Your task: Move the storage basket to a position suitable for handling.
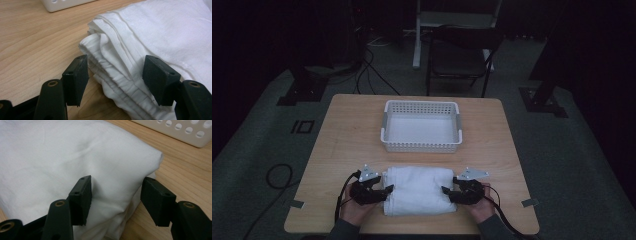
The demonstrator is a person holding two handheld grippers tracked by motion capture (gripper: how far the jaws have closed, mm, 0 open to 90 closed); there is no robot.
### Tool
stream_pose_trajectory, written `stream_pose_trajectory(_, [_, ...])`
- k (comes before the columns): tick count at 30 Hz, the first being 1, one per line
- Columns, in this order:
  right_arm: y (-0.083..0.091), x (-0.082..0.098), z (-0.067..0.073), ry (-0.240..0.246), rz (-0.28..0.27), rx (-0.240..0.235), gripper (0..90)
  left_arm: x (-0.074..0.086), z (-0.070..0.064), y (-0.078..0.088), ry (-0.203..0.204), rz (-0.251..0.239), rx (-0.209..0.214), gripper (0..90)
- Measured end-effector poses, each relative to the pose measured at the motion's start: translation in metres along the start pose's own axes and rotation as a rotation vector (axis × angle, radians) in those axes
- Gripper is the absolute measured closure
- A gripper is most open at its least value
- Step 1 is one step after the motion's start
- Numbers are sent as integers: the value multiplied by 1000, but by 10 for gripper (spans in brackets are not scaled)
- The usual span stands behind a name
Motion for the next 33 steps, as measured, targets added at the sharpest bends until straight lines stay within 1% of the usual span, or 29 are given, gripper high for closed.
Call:
stream_pose_trajectory(7, [-3,0,-1,1,1,1,419,-2,0,-2,-1,-1,-10,387])
stream_pose_trajectory(8, [-3,0,-1,1,1,1,419,-2,1,-4,4,-3,-9,387])
stream_pose_trajectory(9, [-3,-1,-2,1,0,1,418,-2,2,-4,1,3,-9,388])
stream_pose_trajectory(20, [-9,-5,-8,5,4,16,417,-8,7,-11,25,-7,0,402])
stream_pose_trajectory(23, [-9,-5,-9,5,4,18,417,-10,8,-13,26,-7,-6,403])
stream_pose_trajectory(26, [-10,-7,-11,6,4,28,417,-14,9,-16,16,-5,-13,411])
stream_pose_trajectory(33, [-12,-11,-16,10,6,48,417,-19,12,-21,17,-11,-23,413])
Point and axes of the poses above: each handheld gripper's, and its own axes: y roughly backward along the jaws, x roughly out of its underside, z roughly to its left, the point moved 7 cm from there along -y, roughly forward along the jaws, and after that the axes turned 1 degree about -z, right-handed, at the moved point
